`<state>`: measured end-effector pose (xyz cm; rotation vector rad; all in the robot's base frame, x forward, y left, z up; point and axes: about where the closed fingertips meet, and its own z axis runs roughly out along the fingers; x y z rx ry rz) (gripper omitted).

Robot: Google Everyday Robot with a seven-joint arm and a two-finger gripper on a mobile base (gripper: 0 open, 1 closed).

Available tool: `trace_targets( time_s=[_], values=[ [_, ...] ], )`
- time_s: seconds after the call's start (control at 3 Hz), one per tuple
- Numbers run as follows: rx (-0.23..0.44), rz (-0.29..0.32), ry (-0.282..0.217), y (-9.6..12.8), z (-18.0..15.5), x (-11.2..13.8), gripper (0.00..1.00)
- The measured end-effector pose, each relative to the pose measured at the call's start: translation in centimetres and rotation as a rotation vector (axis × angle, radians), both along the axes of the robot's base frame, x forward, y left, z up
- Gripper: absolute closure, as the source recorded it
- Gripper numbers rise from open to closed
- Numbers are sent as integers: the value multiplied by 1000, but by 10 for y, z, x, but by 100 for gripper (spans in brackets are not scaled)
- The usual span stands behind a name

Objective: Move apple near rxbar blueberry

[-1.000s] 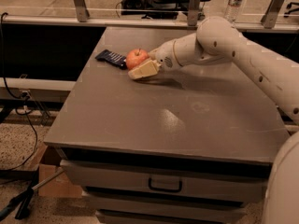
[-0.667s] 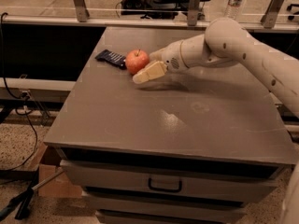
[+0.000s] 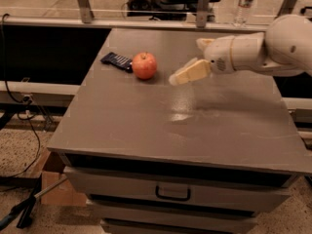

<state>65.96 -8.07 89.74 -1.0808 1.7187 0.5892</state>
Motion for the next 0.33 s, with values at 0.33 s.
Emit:
trace_targets(
  time_s=[0.33],
  values=[
    [0,-6,2,-3,-1,0,0]
  ],
)
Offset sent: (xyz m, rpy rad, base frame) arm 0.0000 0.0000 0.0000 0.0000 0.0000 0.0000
